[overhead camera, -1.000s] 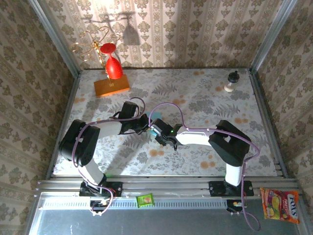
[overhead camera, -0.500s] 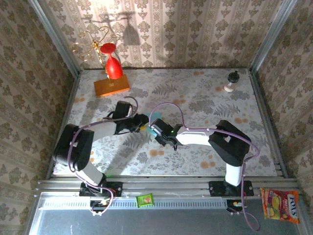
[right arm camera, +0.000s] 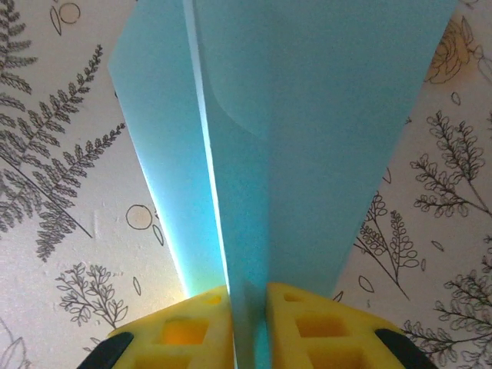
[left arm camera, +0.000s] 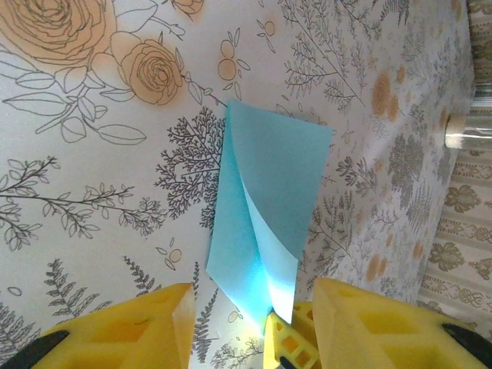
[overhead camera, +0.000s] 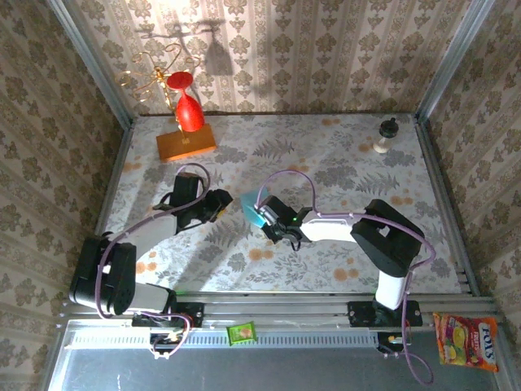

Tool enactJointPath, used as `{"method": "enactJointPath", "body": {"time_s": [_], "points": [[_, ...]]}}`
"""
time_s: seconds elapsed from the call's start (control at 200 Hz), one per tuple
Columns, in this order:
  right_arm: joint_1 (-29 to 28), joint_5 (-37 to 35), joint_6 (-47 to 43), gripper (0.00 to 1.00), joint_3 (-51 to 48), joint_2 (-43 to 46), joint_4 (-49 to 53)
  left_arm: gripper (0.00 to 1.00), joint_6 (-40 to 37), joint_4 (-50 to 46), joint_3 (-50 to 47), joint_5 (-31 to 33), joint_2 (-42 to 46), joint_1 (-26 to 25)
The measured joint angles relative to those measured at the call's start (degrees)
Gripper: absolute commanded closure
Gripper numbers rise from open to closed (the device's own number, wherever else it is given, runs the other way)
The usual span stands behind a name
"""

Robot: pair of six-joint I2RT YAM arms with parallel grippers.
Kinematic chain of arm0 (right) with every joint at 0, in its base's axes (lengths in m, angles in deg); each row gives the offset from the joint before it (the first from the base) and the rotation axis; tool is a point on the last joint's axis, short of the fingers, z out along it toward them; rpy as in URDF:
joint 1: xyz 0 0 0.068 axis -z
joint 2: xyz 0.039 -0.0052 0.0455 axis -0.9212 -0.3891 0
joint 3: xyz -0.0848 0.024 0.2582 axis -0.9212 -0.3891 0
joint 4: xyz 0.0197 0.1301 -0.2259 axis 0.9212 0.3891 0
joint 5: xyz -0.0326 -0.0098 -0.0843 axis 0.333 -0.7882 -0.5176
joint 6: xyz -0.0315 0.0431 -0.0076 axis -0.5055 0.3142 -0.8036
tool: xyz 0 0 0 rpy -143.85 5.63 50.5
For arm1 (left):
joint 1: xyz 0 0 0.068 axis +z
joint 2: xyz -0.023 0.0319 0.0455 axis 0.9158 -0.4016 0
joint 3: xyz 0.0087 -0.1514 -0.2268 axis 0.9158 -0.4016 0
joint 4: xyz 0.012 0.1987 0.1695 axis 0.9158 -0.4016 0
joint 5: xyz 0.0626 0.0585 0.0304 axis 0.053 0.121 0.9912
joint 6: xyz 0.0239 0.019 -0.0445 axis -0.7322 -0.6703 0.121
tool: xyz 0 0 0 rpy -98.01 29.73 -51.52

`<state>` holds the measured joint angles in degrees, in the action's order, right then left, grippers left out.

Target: Fold a paper plane with a square sheet of paper (pick it up from the middle)

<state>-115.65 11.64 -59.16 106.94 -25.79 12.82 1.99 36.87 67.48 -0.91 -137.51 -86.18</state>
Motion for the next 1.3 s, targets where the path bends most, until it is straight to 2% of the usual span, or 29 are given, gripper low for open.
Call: {"method": "enactJointPath", "body": {"time_s": [0.225, 0.4, 0.57, 0.675, 0.83, 1.025, 1.3], "points": [[4.09, 9.31, 4.7, 0.8, -5.11, 1.84, -7.89, 0.57, 1.49, 2.86, -2.29, 0.61, -0.04, -4.07], [6.32, 14.51, 7.23, 0.8, -7.37, 2.47, -11.5, 0.59, 2.89, 8.94, -2.29, 0.35, -4.9, -8.41], [6.62, 16.61, 7.72, 0.78, -7.58, 3.04, -10.93, 0.73, 4.52, 13.29, -1.97, -0.59, -10.93, -10.12], [6.62, 17.11, 7.69, 0.77, -7.56, 3.32, -9.88, 0.77, 4.5, 14.27, -0.76, -1.01, -13.86, -10.19], [6.64, 17.49, 7.69, 0.76, -7.19, 3.43, -8.81, 0.77, 4.5, 15.65, 0.55, -1.14, -16.22, -10.19], [6.62, 17.75, 7.69, 0.74, -6.45, 3.43, -7.23, 0.68, 4.44, 16.28, 0.94, -1.29, -17.42, -10.19], [6.62, 17.7, 7.72, 0.68, -3.61, 3.43, -2.23, 0.66, 4.28, 16.74, 0.98, -1.79, -18.51, -10.12]]}}
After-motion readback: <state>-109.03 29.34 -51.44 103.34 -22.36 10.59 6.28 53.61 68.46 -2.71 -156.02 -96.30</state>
